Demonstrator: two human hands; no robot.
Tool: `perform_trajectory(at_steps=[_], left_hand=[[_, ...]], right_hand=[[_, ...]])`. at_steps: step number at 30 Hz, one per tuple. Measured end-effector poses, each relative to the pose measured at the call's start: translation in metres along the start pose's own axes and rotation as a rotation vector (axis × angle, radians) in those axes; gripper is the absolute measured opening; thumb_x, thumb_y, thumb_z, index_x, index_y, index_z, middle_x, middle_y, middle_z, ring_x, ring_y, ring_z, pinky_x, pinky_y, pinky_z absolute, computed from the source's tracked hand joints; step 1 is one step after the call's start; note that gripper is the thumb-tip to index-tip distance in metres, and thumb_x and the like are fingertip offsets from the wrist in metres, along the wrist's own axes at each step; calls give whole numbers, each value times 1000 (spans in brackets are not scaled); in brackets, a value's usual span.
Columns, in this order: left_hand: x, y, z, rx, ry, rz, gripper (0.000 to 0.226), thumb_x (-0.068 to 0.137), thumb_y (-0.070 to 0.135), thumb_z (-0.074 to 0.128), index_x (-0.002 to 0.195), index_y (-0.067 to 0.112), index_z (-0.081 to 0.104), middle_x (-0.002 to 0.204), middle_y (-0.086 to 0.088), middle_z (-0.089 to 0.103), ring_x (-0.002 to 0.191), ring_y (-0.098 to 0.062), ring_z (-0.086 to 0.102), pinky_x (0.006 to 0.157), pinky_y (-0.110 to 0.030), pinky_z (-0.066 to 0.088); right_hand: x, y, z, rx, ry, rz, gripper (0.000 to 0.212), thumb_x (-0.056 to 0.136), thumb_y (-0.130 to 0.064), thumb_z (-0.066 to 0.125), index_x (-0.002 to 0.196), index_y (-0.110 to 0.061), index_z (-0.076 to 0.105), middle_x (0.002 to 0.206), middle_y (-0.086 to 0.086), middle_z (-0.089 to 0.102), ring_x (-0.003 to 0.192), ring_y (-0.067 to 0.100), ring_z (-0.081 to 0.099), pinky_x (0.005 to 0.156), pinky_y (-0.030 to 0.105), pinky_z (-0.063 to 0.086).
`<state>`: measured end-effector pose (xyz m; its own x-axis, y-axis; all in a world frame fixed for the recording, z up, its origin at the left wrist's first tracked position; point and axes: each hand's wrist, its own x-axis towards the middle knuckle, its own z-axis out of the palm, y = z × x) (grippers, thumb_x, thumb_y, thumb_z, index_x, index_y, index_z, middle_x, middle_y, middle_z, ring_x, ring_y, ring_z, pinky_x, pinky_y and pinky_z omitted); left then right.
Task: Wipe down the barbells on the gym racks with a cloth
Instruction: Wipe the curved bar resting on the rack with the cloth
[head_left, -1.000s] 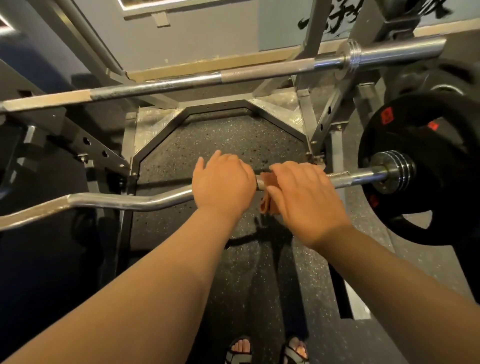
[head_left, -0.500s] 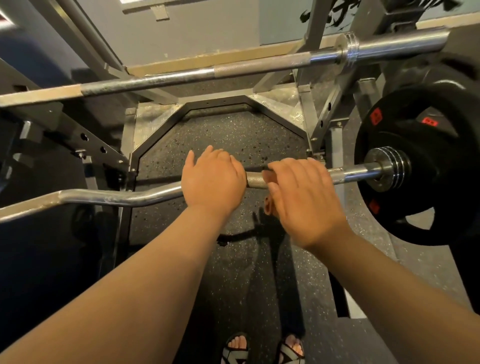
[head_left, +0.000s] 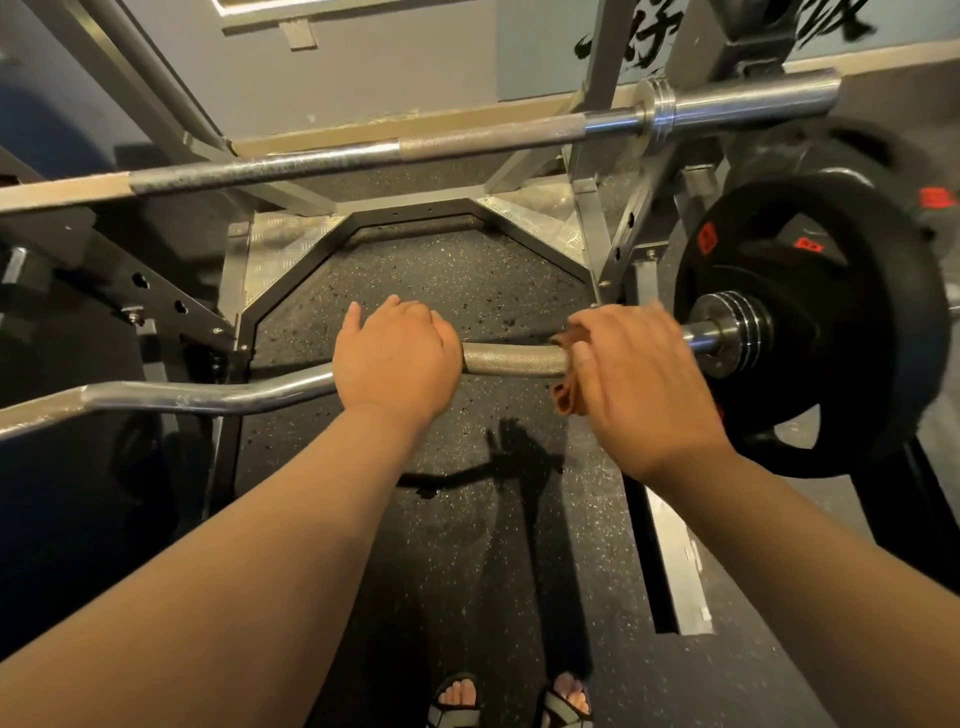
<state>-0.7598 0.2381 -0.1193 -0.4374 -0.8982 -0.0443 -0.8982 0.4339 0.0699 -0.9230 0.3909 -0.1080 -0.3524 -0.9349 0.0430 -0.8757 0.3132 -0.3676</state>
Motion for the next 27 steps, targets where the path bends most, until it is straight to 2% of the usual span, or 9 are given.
perform_trajectory(at_steps=[4,7,9,11,13,16,21,24,27], left_hand=[[0,0,1,8,6,-5,48,103,32,23,101,15,68,109,-2,68,122,-20,57,123,-46,22],[0,0,2,4,12,-5,47,103,32,24,101,15,68,108,-2,68,123,-21,57,122,-46,23],[0,0,2,6,14,-8,48,104,32,25,105,14,69,114,-4,69,128,-21,55,122,-45,23],[0,-1,3,11,18,-7,48,103,32,25,105,14,69,112,-4,69,123,-22,57,121,-46,25],[0,1,2,3,24,0,47,103,31,25,103,14,69,107,-3,69,113,-23,60,120,-46,28],[0,3,2,-2,38,-4,47,103,31,26,103,14,70,108,-4,70,113,-24,61,120,-46,28],[-2,3,3,-18,77,-18,42,103,29,29,87,14,64,87,0,61,99,-26,63,117,-47,32],[-2,5,3,-24,97,-17,42,103,29,29,86,15,65,91,-4,67,101,-27,63,116,-47,33],[-1,4,3,-27,95,-17,42,103,29,29,84,15,64,84,0,60,94,-26,63,114,-47,35]], right_hand=[[-3,-5,6,74,130,208,33,110,-30,30,129,-17,54,127,0,53,135,19,41,129,49,3],[-8,-25,16,95,103,89,26,109,-27,34,125,-20,53,125,-3,51,132,18,41,127,53,9],[-9,-20,13,97,33,-26,24,109,-28,36,127,-22,51,127,-6,50,132,16,40,127,51,9],[-7,-3,5,68,-32,-79,27,110,-31,34,131,-24,49,128,-8,50,133,13,40,129,45,8],[-6,18,-5,28,-7,-28,29,111,-33,31,131,-24,50,126,-8,52,132,12,42,129,42,8],[-6,30,-10,9,72,102,30,110,-30,32,130,-19,51,127,-1,53,134,16,41,130,41,5],[-22,14,8,20,153,117,36,111,-23,36,143,-11,45,147,7,45,151,25,26,130,43,1],[-14,24,-2,-18,97,82,31,109,-26,37,133,-13,52,132,5,54,136,24,42,128,42,14],[5,26,-15,-106,78,49,24,107,-22,39,108,-12,61,102,4,60,103,26,56,106,45,40]])
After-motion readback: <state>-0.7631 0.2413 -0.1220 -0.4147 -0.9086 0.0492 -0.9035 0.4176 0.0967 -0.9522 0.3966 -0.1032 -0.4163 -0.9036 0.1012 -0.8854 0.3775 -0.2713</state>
